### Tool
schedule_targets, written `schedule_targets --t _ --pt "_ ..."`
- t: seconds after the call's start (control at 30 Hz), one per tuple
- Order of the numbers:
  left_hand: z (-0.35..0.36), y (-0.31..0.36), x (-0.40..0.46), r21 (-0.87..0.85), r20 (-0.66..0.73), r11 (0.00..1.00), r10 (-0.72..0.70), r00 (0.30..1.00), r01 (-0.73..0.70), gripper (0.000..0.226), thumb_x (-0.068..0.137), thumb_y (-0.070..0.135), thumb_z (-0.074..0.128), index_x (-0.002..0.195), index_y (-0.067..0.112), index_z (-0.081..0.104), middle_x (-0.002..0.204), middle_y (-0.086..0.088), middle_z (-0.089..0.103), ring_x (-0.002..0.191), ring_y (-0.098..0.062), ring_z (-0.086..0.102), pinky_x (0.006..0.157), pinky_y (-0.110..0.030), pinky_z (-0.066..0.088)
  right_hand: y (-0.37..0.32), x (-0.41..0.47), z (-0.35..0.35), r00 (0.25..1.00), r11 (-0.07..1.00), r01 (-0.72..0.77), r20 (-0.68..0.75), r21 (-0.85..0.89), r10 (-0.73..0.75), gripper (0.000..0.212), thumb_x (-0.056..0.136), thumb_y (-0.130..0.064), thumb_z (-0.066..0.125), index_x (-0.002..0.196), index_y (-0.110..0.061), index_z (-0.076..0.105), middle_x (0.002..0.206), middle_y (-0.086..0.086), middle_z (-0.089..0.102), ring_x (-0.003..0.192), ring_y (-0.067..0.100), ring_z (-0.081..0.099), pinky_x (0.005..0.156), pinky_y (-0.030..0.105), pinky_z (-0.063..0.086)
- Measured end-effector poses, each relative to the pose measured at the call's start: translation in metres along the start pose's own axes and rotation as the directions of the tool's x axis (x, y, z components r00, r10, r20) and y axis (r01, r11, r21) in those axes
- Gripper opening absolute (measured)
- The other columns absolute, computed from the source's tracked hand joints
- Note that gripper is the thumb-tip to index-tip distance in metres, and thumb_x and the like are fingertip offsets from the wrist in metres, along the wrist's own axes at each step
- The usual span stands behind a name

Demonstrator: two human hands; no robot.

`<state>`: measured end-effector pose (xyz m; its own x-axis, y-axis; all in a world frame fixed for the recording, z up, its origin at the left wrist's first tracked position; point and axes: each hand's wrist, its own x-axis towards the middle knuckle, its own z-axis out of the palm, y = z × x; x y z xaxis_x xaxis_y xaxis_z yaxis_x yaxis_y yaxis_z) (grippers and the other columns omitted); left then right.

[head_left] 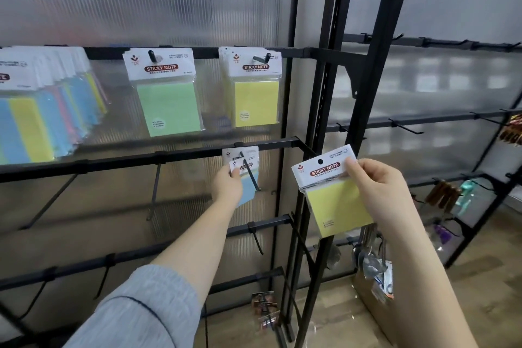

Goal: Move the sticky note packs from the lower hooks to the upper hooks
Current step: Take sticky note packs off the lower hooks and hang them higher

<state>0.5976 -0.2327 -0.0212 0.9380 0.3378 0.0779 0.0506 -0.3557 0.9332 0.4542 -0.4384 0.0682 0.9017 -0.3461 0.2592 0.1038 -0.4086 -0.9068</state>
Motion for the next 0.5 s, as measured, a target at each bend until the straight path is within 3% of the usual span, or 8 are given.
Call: schedule_targets --t 0.1,0.27,0.5 --pt "-0.003 -0.002 -0.014 -0.034 -0.001 0.999 0.022 1.0 -0.022 0.024 0.102 0.02 0.036 0.098 0.01 0.057 0.09 -0.004 0.061 0.069 -0.014 0.053 0.051 -0.024 0.035 0.001 -0.004 -0.005 0.999 0.999 0.036 -0.008 0.031 -0.035 0.026 0.095 -0.034 0.054 0.08 -0.022 0.071 0.072 -0.011 0.065 0.065 0.007 0.048 0.059 0.026 0.034" --pt "-0.01 0.0 -0.043 0.038 -0.044 0.996 0.077 0.996 -0.076 0.034 0.102 0.02 0.035 0.068 0.016 0.04 0.065 0.003 0.043 0.056 -0.012 0.038 0.049 -0.025 0.026 0.002 -0.015 -0.009 0.997 0.996 0.054 -0.059 0.077 -0.05 0.027 0.092 -0.035 0.058 0.079 -0.014 0.07 0.073 -0.004 0.066 0.064 0.01 0.049 0.058 0.027 0.035" --pt "-0.017 -0.001 -0.078 0.025 -0.029 0.99 0.139 0.99 -0.138 0.028 0.101 0.026 0.034 0.083 0.012 0.051 0.078 -0.004 0.061 0.065 -0.02 0.055 0.052 -0.026 0.036 -0.001 -0.025 -0.011 0.995 0.986 0.028 -0.103 0.162 -0.011 0.032 0.092 -0.036 0.058 0.085 -0.005 0.067 0.076 0.007 0.063 0.067 0.016 0.048 0.059 0.029 0.036"
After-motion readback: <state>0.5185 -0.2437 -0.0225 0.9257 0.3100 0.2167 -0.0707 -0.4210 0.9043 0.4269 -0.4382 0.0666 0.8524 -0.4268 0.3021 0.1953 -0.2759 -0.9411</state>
